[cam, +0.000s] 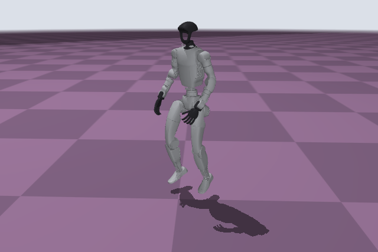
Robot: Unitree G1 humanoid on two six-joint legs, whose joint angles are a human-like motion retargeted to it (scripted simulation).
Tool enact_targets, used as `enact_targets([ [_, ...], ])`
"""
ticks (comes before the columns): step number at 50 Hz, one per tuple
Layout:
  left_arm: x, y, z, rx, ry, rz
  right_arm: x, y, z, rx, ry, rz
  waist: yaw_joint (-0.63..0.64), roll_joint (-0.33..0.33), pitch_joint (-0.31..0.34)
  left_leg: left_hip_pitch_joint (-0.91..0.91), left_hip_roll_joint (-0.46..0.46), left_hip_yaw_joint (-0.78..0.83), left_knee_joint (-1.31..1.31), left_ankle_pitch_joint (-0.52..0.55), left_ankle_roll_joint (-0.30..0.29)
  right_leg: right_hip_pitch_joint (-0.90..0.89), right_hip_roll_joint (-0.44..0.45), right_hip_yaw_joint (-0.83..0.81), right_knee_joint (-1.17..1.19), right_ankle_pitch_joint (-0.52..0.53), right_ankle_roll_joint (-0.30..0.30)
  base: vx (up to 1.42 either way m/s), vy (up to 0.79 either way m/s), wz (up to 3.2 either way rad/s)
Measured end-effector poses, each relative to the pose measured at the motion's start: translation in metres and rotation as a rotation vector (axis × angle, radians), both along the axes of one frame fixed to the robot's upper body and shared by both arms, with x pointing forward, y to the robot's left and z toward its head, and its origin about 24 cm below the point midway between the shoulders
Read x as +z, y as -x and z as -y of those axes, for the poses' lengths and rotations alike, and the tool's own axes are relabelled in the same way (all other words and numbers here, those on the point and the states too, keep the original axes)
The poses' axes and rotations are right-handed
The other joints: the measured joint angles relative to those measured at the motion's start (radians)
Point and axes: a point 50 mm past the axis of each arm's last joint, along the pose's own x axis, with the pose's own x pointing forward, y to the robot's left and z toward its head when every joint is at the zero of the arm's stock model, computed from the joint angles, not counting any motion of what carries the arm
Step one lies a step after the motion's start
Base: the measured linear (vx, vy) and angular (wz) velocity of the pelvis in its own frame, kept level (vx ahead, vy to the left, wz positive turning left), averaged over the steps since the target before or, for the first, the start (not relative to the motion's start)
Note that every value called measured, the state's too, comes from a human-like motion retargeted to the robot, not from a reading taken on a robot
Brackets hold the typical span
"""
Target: Sport exercise
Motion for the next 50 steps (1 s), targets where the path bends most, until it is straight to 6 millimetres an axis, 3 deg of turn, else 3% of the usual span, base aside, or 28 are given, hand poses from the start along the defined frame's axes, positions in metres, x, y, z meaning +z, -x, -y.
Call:
enact_targets([
  [5,0.023,-0.029,0.0,-0.004,-0.004,0.148,0.009,-0.014,0.01,0.012,0.048,0.052,-0.018,-0.003,0.012,-0.026,0.017,0.026,0.064,-0.173,0.03,-0.027,-0.014,-0.002,0.019,-0.084,0.01,-0.06,0.08,-0.12],
  [10,0.049,-0.063,0.001,0.011,-0.033,0.319,0.017,-0.032,0.02,-0.016,0.125,0.11,-0.019,-0.038,0.071,-0.065,0.013,0.018,0.283,-0.53,0.11,-0.098,-0.074,-0.036,0.319,-0.357,-0.023,-0.07,0.05,-0.17],
  [13,0.058,-0.079,0.002,0.031,-0.056,0.371,0.02,-0.042,0.02,-0.069,0.141,0.142,-0.014,-0.065,0.116,-0.091,0.014,0.022,0.401,-0.686,0.157,-0.161,-0.126,-0.057,0.523,-0.451,-0.047,-0.08,0.01,-0.14],
  [18,0.056,-0.087,0.009,0.041,-0.052,0.357,0.019,-0.05,0.009,-0.107,0.097,0.154,0.008,-0.098,0.154,-0.113,0.005,0.018,0.519,-0.778,0.194,-0.23,-0.166,-0.06,0.748,-0.465,-0.064,-0.06,-0.04,-0.18],
  [23,0.052,-0.082,0.016,0.016,-0.01,0.33,0.02,-0.056,-0.004,-0.052,0.045,0.158,0.033,-0.105,0.158,-0.112,-0.015,0.005,0.523,-0.775,0.205,-0.222,-0.165,-0.062,0.793,-0.488,-0.082,-0.01,-0.03,-0.05],
  [28,0.052,-0.065,0.018,-0.003,0.048,0.324,0.038,-0.07,-0.009,0.069,0.023,0.227,0.054,-0.076,0.143,-0.067,-0.058,-0.053,0.374,-0.639,0.178,-0.128,-0.132,-0.065,0.607,-0.461,-0.077,0.0,0.0,0.0],
  [30,0.051,-0.054,0.018,-0.009,0.08,0.304,0.047,-0.073,-0.008,0.113,0.016,0.256,0.056,-0.06,0.128,-0.036,-0.068,-0.07,0.279,-0.532,0.154,-0.077,-0.108,-0.055,0.474,-0.398,-0.053,-0.02,0.0,0.09],
  [35,0.049,-0.023,0.01,-0.042,0.137,0.247,0.066,-0.076,-0.005,0.163,0.011,0.326,0.047,-0.014,0.059,0.015,-0.059,-0.057,-0.015,-0.139,0.052,0.021,-0.084,-0.051,0.092,-0.028,0.008,-0.09,0.01,0.15],
  [37,0.051,-0.014,0.007,-0.063,0.148,0.236,0.074,-0.078,-0.004,0.172,0.031,0.366,0.039,0.002,0.04,-0.009,-0.043,-0.039,-0.009,-0.064,0.033,0.032,-0.067,-0.033,0.015,0.069,0.025,-0.15,0.02,0.1],
  [41,0.061,-0.004,0.002,-0.077,0.168,0.257,0.091,-0.083,-0.003,0.189,0.086,0.471,0.029,0.014,0.039,-0.088,-0.019,-0.01,0.233,-0.13,0.058,0.037,-0.042,0.014,0.032,0.049,0.028,-0.15,0.03,0.05],
  [46,0.09,-0.01,-0.006,-0.092,0.153,0.378,0.113,-0.094,-0.002,0.186,0.14,0.6,0.036,0.008,0.053,-0.18,0.02,0.033,0.558,-0.273,0.125,0.056,-0.012,0.048,0.087,-0.095,0.001,-0.1,0.03,0.04],
  [50,0.114,-0.022,-0.011,-0.113,0.112,0.486,0.115,-0.097,-0.001,0.173,0.148,0.606,0.057,-0.009,0.074,-0.221,0.037,0.042,0.697,-0.378,0.161,0.087,-0.004,0.053,0.113,-0.248,-0.032,-0.01,0.01,0.0],
])
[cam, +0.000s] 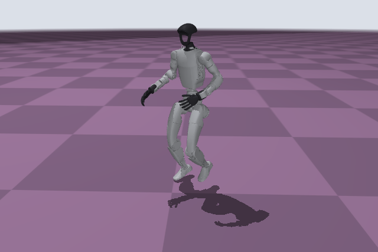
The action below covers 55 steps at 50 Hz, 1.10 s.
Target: Sport exercise
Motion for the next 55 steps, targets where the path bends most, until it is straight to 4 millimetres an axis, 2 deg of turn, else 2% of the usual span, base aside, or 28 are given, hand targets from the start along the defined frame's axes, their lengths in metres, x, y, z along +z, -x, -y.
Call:
enact_targets([
  [3,0.012,-0.01,-0.001,-0.011,-0.025,0.057,-0.013,0.004,0.0,-0.006,-0.021,-0.071,0.02,-0.009,0.02,-0.018,0.006,-0.009,0.018,-0.051,0.007,0.024,-0.001,-0.016,0.006,-0.087,-0.026,0.0,0.0,0.0],
  [8,0.019,-0.025,0.002,-0.038,-0.035,0.091,-0.041,0.016,-0.001,0.0,-0.075,-0.236,0.043,-0.022,0.043,-0.025,-0.004,-0.022,-0.08,-0.082,-0.005,0.062,-0.001,-0.043,-0.016,-0.142,-0.039,0.04,-0.01,0.03],
  [15,0.009,-0.041,0.007,-0.062,-0.071,0.056,-0.076,0.042,-0.003,-0.002,-0.109,-0.441,0.042,-0.037,0.058,0.013,-0.032,-0.043,-0.274,-0.099,-0.02,0.084,0.006,-0.065,0.018,-0.252,-0.062,0.1,0.0,0.1],
  [22,-0.003,-0.058,0.014,-0.115,-0.166,0.014,-0.1,0.062,-0.005,-0.038,-0.152,-0.599,0.03,-0.069,0.085,0.05,-0.063,-0.052,-0.294,-0.17,0.019,0.083,-0.015,-0.069,0.134,-0.382,-0.083,0.09,0.04,0.11],
  [25,-0.005,-0.066,0.022,-0.159,-0.203,0.008,-0.107,0.069,-0.007,-0.062,-0.194,-0.649,0.03,-0.081,0.095,0.062,-0.077,-0.048,-0.291,-0.202,0.043,0.079,-0.031,-0.07,0.18,-0.394,-0.082,0.07,0.05,0.13],
  [29,-0.002,-0.076,0.039,-0.244,-0.223,0.024,-0.11,0.071,-0.009,-0.07,-0.233,-0.679,0.025,-0.087,0.102,0.091,-0.1,-0.045,-0.347,-0.198,0.06,0.059,-0.06,-0.084,0.222,-0.318,-0.071,0.03,0.02,0.07],
  [33,0.007,-0.082,0.057,-0.334,-0.229,0.064,-0.102,0.061,-0.004,-0.047,-0.205,-0.636,0.003,-0.083,0.1,0.134,-0.132,-0.059,-0.478,-0.134,0.051,0.004,-0.099,-0.103,0.282,-0.209,-0.067,0.0,0.0,0.0],
  [35,0.012,-0.082,0.063,-0.368,-0.229,0.087,-0.094,0.054,0.001,-0.034,-0.171,-0.591,-0.014,-0.077,0.094,0.16,-0.149,-0.073,-0.566,-0.057,0.026,-0.037,-0.115,-0.107,0.317,-0.168,-0.069,-0.01,0.03,0.21],
  [41,0.027,-0.081,0.072,-0.38,-0.213,0.183,-0.063,0.033,0.018,0.022,-0.031,-0.412,-0.08,-0.055,0.081,0.201,-0.19,-0.138,-0.74,0.038,-0.015,-0.158,-0.133,-0.096,0.376,-0.136,-0.065,-0.03,0.0,0.36],
  [45,0.042,-0.081,0.074,-0.333,-0.183,0.282,-0.036,0.017,0.026,0.055,0.065,-0.271,-0.115,-0.048,0.086,0.197,-0.207,-0.17,-0.739,0.011,-0.012,-0.215,-0.136,-0.068,0.357,-0.152,-0.058,-0.03,-0.03,0.42],
  [48,0.052,-0.084,0.073,-0.276,-0.158,0.349,-0.013,0.004,0.028,0.069,0.13,-0.151,-0.129,-0.049,0.101,0.191,-0.216,-0.185,-0.694,-0.049,-0.001,-0.233,-0.136,-0.042,0.35,-0.169,-0.053,-0.01,-0.05,0.33],
  [52,0.057,-0.088,0.069,-0.188,-0.135,0.394,0.016,-0.01,0.022,0.097,0.197,0.002,-0.123,-0.052,0.128,0.191,-0.225,-0.195,-0.607,-0.143,0.015,-0.208,-0.13,-0.025,0.352,-0.212,-0.063,0.0,-0.08,0.19],
  [55,0.057,-0.091,0.063,-0.114,-0.099,0.398,0.043,-0.021,0.011,0.148,0.224,0.121,-0.105,-0.036,0.143,0.197,-0.204,-0.192,-0.571,-0.126,-0.005,-0.163,-0.112,-0.043,0.313,-0.234,-0.085,0.01,-0.1,-0.01],
])
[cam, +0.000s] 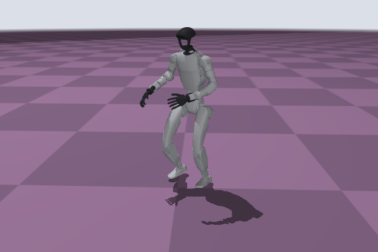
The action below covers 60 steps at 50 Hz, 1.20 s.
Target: Sport exercise
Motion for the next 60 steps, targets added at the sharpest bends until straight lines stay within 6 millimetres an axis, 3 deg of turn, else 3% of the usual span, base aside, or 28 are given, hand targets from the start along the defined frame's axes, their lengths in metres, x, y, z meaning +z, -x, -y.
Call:
enact_targets([
  [4,-0.001,0.009,-0.01,0.056,0.079,-0.009,0.049,-0.005,-0.029,0.167,-0.003,0.174,0.015,0.03,-0.01,-0.019,0.053,0.021,0.045,0.117,-0.049,0.073,0.062,0.001,-0.143,0.069,0.012,-0.01,-0.09,-0.05],
  [10,0.002,0.032,-0.03,0.13,0.145,-0.014,0.114,0.015,-0.077,0.454,-0.063,0.398,0.049,0.056,-0.032,-0.173,0.123,0.032,0.312,0.305,-0.12,0.136,0.156,0.066,-0.321,0.291,0.069,-0.05,-0.07,-0.14],
  [13,0.003,0.041,-0.038,0.172,0.174,-0.014,0.136,0.026,-0.089,0.532,-0.083,0.487,0.076,0.054,-0.021,-0.285,0.139,0.033,0.531,0.325,-0.124,0.14,0.171,0.087,-0.312,0.305,0.068,-0.06,-0.06,-0.18],
  [18,0.005,0.05,-0.053,0.245,0.214,-0.02,0.159,0.034,-0.091,0.547,-0.089,0.597,0.111,0.031,0.013,-0.493,0.158,0.038,0.872,0.269,-0.087,0.141,0.178,0.12,-0.249,0.191,0.034,-0.06,-0.05,0.0],
  [22,-0.003,0.054,-0.065,0.306,0.244,-0.06,0.16,0.026,-0.082,0.484,-0.061,0.597,0.125,0.017,0.052,-0.632,0.167,0.035,1.058,0.201,-0.062,0.133,0.186,0.132,-0.172,0.023,-0.018,-0.06,-0.04,-0.03],
  [25,-0.01,0.053,-0.069,0.318,0.248,-0.101,0.145,0.015,-0.07,0.423,-0.045,0.503,0.138,0.011,0.085,-0.713,0.168,0.035,1.148,0.168,-0.058,0.123,0.187,0.131,-0.115,-0.086,-0.051,-0.07,-0.02,-0.18],
  [27,-0.007,0.049,-0.07,0.295,0.229,-0.097,0.132,0.011,-0.063,0.404,-0.059,0.409,0.153,0.002,0.096,-0.754,0.166,0.041,1.182,0.152,-0.059,0.119,0.177,0.125,-0.103,-0.102,-0.054,-0.07,-0.01,-0.13],
  [30,0.012,0.042,-0.071,0.257,0.168,-0.02,0.114,0.012,-0.06,0.421,-0.121,0.288,0.18,-0.025,0.094,-0.787,0.157,0.059,1.178,0.136,-0.064,0.119,0.151,0.114,-0.158,-0.034,-0.038,-0.06,0.01,0.03],
  [33,0.028,0.043,-0.071,0.232,0.097,0.056,0.104,0.023,-0.066,0.476,-0.19,0.218,0.193,-0.055,0.071,-0.773,0.133,0.071,1.116,0.157,-0.088,0.136,0.143,0.134,-0.255,0.141,0.026,-0.02,0.04,0.12],
  [36,0.03,0.045,-0.068,0.22,0.062,0.071,0.099,0.03,-0.074,0.524,-0.24,0.181,0.192,-0.071,0.055,-0.734,0.102,0.061,1.026,0.204,-0.116,0.144,0.139,0.149,-0.319,0.288,0.083,-0.02,0.08,0.18],
  [39,0.022,0.048,-0.067,0.228,0.069,0.034,0.103,0.034,-0.08,0.552,-0.254,0.198,0.177,-0.068,0.046,-0.691,0.083,0.043,0.939,0.241,-0.134,0.134,0.14,0.144,-0.315,0.344,0.104,-0.01,0.1,0.24],
  [43,0.003,0.054,-0.068,0.269,0.122,-0.05,0.121,0.033,-0.084,0.538,-0.247,0.335,0.146,-0.04,0.033,-0.649,0.105,0.041,0.882,0.235,-0.114,0.136,0.16,0.121,-0.271,0.291,0.078,0.02,0.11,0.42],
  [45,-0.007,0.057,-0.07,0.305,0.143,-0.092,0.133,0.032,-0.085,0.516,-0.245,0.43,0.138,-0.022,0.031,-0.633,0.121,0.041,0.888,0.205,-0.092,0.146,0.177,0.115,-0.232,0.219,0.045,0.04,0.12,0.4],
  [49,-0.029,0.061,-0.075,0.37,0.223,-0.185,0.157,0.026,-0.087,0.472,-0.22,0.609,0.135,0.024,0.06,-0.604,0.143,0.031,0.948,0.153,-0.052,0.152,0.2,0.079,-0.096,-0.047,-0.071,0.04,0.11,0.22],
  [53,-0.033,0.059,-0.068,0.337,0.305,-0.222,0.166,0.019,-0.092,0.494,-0.201,0.635,0.154,0.06,0.097,-0.607,0.163,0.034,1.012,0.143,-0.039,0.146,0.201,0.034,-0.007,-0.217,-0.144,0.02,0.09,0.08],
  [56,-0.017,0.054,-0.062,0.273,0.325,-0.16,0.164,0.018,-0.097,0.535,-0.211,0.589,0.181,0.057,0.096,-0.634,0.159,0.05,1.036,0.159,-0.046,0.152,0.186,0.014,-0.06,-0.166,-0.134,0.0,0.08,0.28],
  [60,0.005,0.057,-0.057,0.2,0.308,-0.075,0.151,0.02,-0.101,0.569,-0.241,0.499,0.221,0.033,0.068,-0.657,0.13,0.078,1.003,0.178,-0.058,0.179,0.168,0.018,-0.22,0.056,-0.058,-0.01,0.08,0.37],
])
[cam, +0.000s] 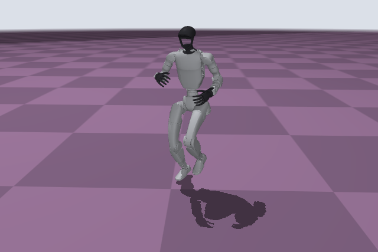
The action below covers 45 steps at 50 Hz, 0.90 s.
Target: Sport exercise
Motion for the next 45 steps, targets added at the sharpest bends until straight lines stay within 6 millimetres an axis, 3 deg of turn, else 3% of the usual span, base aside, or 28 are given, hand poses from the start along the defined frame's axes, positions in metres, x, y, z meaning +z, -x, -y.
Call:
enact_targets([
  [4,0.007,0.005,0.006,-0.036,-0.002,0.025,-0.012,0.001,-0.001,0.021,0.047,-0.065,0.027,-0.009,-0.017,0.013,-0.044,0.016,-0.091,0.044,-0.02,0.006,-0.005,0.008,-0.089,0.159,0.06,-0.03,0.11,0.34],
  [7,0.009,0.007,0.009,-0.04,0.03,0.03,-0.012,0.0,-0.001,0.023,0.109,-0.05,0.034,-0.005,-0.018,0.019,-0.077,0.022,-0.142,0.068,-0.034,-0.005,0.003,0.003,-0.079,0.181,0.074,-0.04,0.13,0.38],
  [10,0.016,0.008,0.007,-0.02,0.052,0.063,-0.002,-0.002,-0.001,0.015,0.169,0.012,0.042,0.005,-0.016,0.002,-0.104,0.014,-0.132,0.053,-0.039,-0.017,0.027,0.012,-0.036,0.128,0.052,-0.04,0.14,0.33],
  [14,0.039,-0.001,-0.004,0.023,0.002,0.173,0.015,-0.011,0.003,-0.021,0.243,0.095,0.053,0.016,0.008,-0.05,-0.13,-0.006,-0.047,0.004,-0.053,-0.06,0.045,0.014,0.096,-0.082,-0.018,-0.04,0.14,0.05],
  [16,0.05,-0.008,-0.006,0.036,-0.03,0.229,0.014,-0.015,0.006,-0.038,0.225,0.082,0.062,0.012,0.008,-0.043,-0.127,-0.007,-0.056,0.012,-0.063,-0.083,0.042,0.004,0.117,-0.08,-0.019,-0.03,0.12,-0.05],
  [20,0.056,-0.009,0.0,0.046,-0.019,0.268,-0.02,-0.007,0.013,-0.059,0.118,-0.072,0.057,0.001,-0.038,0.103,-0.112,-0.014,-0.258,0.144,-0.096,-0.098,0.045,0.001,0.071,0.122,0.056,0.0,0.11,0.16],
  [23,0.059,0.001,0.01,0.036,0.069,0.292,-0.047,0.005,0.02,-0.084,0.048,-0.191,0.015,0.013,-0.066,0.258,-0.131,-0.049,-0.513,0.295,-0.141,-0.174,0.027,-0.012,0.245,0.243,0.088,0.02,0.11,0.28],
  [25,0.065,0.007,0.013,0.035,0.124,0.321,-0.057,0.013,0.028,-0.122,0.018,-0.227,-0.026,0.032,-0.078,0.357,-0.14,-0.08,-0.696,0.394,-0.173,-0.266,0.018,-0.017,0.467,0.274,0.086,0.02,0.11,0.36],
  [28,0.076,0.01,0.015,0.038,0.171,0.364,-0.062,0.021,0.042,-0.199,-0.004,-0.238,-0.092,0.068,-0.1,0.461,-0.106,-0.092,-0.925,0.489,-0.182,-0.431,0.027,-0.012,0.87,0.204,0.043,0.01,0.11,0.34],
  [31,0.089,0.011,0.018,0.04,0.227,0.423,-0.064,0.025,0.058,-0.289,-0.064,-0.241,-0.135,0.116,-0.119,0.498,-0.049,-0.093,-1.023,0.416,-0.164,-0.628,0.084,0.003,1.262,0.133,0.033,-0.02,0.11,0.0],
  [33,0.097,0.01,0.022,0.03,0.277,0.467,-0.069,0.029,0.069,-0.354,-0.123,-0.254,-0.152,0.143,-0.118,0.496,-0.005,-0.085,-0.996,0.247,-0.123,-0.761,0.137,0.0,1.482,0.133,0.051,-0.05,0.07,-0.27],
  [36,0.115,0.005,0.03,-0.024,0.349,0.547,-0.087,0.034,0.085,-0.453,-0.211,-0.322,-0.15,0.181,-0.088,0.469,0.066,-0.075,-0.866,-0.04,-0.054,-0.958,0.216,-0.04,1.704,0.224,0.073,-0.08,0.02,-0.46],
  [38,0.128,0.0,0.039,-0.08,0.382,0.601,-0.105,0.04,0.096,-0.521,-0.244,-0.394,-0.144,0.207,-0.068,0.452,0.104,-0.078,-0.792,-0.142,-0.03,-1.063,0.25,-0.071,1.768,0.285,0.074,-0.08,0.01,-0.28],
  [41,0.139,-0.003,0.051,-0.164,0.383,0.647,-0.125,0.048,0.106,-0.587,-0.254,-0.468,-0.167,0.245,-0.052,0.475,0.123,-0.095,-0.827,-0.1,-0.047,-1.139,0.244,-0.061,1.722,0.292,0.063,-0.08,0.08,0.18],
  [45,0.134,0.0,0.055,-0.24,0.293,0.63,-0.124,0.054,0.111,-0.607,-0.211,-0.448,-0.237,0.271,-0.04,0.551,0.106,-0.125,-0.995,0.152,-0.12,-1.123,0.189,-0.046,1.52,0.2,0.032,-0.06,0.08,0.45],
])
